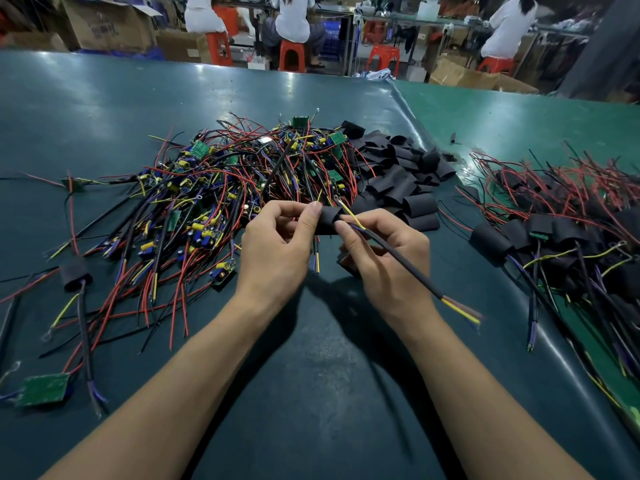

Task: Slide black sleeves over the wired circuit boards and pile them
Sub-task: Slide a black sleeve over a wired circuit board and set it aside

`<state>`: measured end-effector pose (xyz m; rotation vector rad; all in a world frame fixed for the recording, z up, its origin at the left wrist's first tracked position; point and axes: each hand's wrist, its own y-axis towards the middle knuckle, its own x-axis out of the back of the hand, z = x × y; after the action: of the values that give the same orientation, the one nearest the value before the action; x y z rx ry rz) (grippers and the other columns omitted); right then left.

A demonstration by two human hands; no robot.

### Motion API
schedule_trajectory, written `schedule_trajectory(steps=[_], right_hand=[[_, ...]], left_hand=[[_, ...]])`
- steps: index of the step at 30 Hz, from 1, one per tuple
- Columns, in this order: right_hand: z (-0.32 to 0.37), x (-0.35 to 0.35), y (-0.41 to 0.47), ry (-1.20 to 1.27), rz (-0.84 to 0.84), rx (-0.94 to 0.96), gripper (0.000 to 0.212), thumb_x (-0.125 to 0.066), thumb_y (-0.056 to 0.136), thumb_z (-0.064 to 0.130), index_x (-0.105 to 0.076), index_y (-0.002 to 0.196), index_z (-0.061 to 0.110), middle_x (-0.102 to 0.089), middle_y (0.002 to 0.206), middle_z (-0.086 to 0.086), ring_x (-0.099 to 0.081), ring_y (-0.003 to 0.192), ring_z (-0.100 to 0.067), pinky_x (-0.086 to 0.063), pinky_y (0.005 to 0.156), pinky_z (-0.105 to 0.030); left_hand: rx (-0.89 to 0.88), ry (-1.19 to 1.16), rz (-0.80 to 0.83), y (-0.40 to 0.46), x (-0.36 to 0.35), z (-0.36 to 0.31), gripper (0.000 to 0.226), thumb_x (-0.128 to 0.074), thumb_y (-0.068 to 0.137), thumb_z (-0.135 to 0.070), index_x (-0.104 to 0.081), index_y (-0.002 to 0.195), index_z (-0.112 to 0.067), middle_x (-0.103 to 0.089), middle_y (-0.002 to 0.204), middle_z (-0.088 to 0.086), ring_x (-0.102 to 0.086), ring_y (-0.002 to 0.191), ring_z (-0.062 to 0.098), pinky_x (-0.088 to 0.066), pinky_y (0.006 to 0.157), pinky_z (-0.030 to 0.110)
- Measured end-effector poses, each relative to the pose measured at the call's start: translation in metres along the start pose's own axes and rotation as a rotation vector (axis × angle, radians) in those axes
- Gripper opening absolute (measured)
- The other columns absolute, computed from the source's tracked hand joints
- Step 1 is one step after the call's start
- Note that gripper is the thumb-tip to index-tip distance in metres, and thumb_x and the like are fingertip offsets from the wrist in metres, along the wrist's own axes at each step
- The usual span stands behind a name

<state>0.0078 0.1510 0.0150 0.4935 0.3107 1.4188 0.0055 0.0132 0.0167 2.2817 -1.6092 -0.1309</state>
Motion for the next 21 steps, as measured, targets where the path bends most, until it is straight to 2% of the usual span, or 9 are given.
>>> schedule_trajectory(steps=[1, 3, 5, 8, 10, 13, 16, 19, 21], right_hand=[[0.001, 0.0, -0.001, 0.014, 0.001, -0.003, 0.005, -0.073, 0.085, 0.024, -0.07, 0.083, 0.029, -0.066, 0.065, 0.0, -0.063, 0.055, -0.016, -0.054, 0.05, -0.027], [0.003, -0.001, -0.002, 0.019, 0.005, 0.006, 0.006, -0.073, 0.086, 0.023, -0.072, 0.085, 0.029, -0.066, 0.065, 0.0, -0.061, 0.054, -0.024, -0.055, 0.049, -0.037], [0.005, -0.001, -0.002, 0.016, 0.012, 0.01, 0.007, -0.072, 0.087, 0.021, -0.073, 0.087, 0.028, -0.067, 0.066, 0.003, -0.062, 0.057, -0.03, -0.054, 0.049, -0.042], [0.009, 0.001, -0.002, 0.046, 0.017, -0.018, 0.008, -0.07, 0.088, 0.021, -0.072, 0.088, 0.029, -0.07, 0.07, -0.002, -0.066, 0.059, -0.02, -0.054, 0.05, -0.027], [0.011, 0.001, -0.002, 0.078, 0.003, -0.033, 0.007, -0.067, 0.089, 0.021, -0.069, 0.087, 0.028, -0.071, 0.072, -0.004, -0.067, 0.059, -0.016, -0.052, 0.052, -0.022], [0.014, 0.0, 0.0, 0.233, -0.005, -0.12, 0.008, -0.065, 0.092, 0.015, -0.069, 0.086, 0.016, -0.072, 0.075, -0.009, -0.07, 0.064, -0.019, -0.055, 0.052, -0.026], [0.017, 0.003, 0.007, 0.445, -0.066, -0.267, 0.015, -0.058, 0.097, 0.007, -0.065, 0.084, 0.008, -0.07, 0.075, -0.013, -0.07, 0.064, -0.027, -0.056, 0.049, -0.03], [0.021, 0.008, 0.013, 0.63, -0.103, -0.405, 0.013, -0.06, 0.093, 0.015, -0.06, 0.081, 0.01, -0.067, 0.081, -0.017, -0.068, 0.063, -0.026, -0.054, 0.048, -0.028], [0.021, 0.011, 0.014, 0.652, -0.084, -0.427, 0.017, -0.066, 0.082, 0.026, -0.056, 0.078, 0.012, -0.066, 0.081, -0.013, -0.065, 0.063, -0.023, -0.053, 0.05, -0.028]], left_hand=[[-0.004, 0.002, -0.001, 0.0, 0.0, 0.0, 0.013, -0.066, 0.093, -0.039, -0.063, 0.086, -0.028, -0.069, 0.08, 0.008, -0.067, 0.071, 0.031, -0.057, 0.068, 0.052], [-0.01, -0.002, -0.006, 0.0, 0.001, -0.002, 0.013, -0.064, 0.093, -0.038, -0.063, 0.086, -0.028, -0.069, 0.08, 0.009, -0.066, 0.073, 0.033, -0.057, 0.069, 0.052], [-0.024, -0.003, -0.009, -0.001, 0.001, -0.004, 0.012, -0.065, 0.094, -0.037, -0.063, 0.086, -0.028, -0.068, 0.078, 0.004, -0.066, 0.072, 0.029, -0.058, 0.068, 0.048], [-0.085, 0.017, -0.032, -0.003, 0.002, -0.007, 0.007, -0.067, 0.093, -0.032, -0.067, 0.091, -0.025, -0.069, 0.078, -0.005, -0.066, 0.07, 0.018, -0.056, 0.067, 0.035], [-0.121, 0.039, -0.046, -0.004, 0.002, -0.009, 0.009, -0.067, 0.093, -0.03, -0.068, 0.096, -0.021, -0.068, 0.08, -0.005, -0.065, 0.071, 0.016, -0.056, 0.068, 0.034], [-0.179, 0.026, -0.062, -0.005, 0.002, -0.012, 0.005, -0.065, 0.095, -0.025, -0.065, 0.1, -0.023, -0.067, 0.084, -0.002, -0.064, 0.071, 0.022, -0.056, 0.068, 0.041], [-0.242, -0.059, -0.109, -0.005, 0.004, -0.014, 0.006, -0.06, 0.096, -0.023, -0.057, 0.097, -0.028, -0.065, 0.084, 0.008, -0.061, 0.065, 0.032, -0.054, 0.06, 0.047], [-0.322, -0.048, -0.145, -0.006, 0.006, -0.014, 0.01, -0.058, 0.095, -0.031, -0.054, 0.088, -0.025, -0.065, 0.075, 0.01, -0.06, 0.057, 0.023, -0.051, 0.052, 0.038], [-0.341, -0.008, -0.086, -0.008, 0.005, -0.012, 0.026, -0.057, 0.095, -0.037, -0.061, 0.076, -0.019, -0.064, 0.064, 0.003, -0.057, 0.05, 0.015, -0.048, 0.047, 0.03]])
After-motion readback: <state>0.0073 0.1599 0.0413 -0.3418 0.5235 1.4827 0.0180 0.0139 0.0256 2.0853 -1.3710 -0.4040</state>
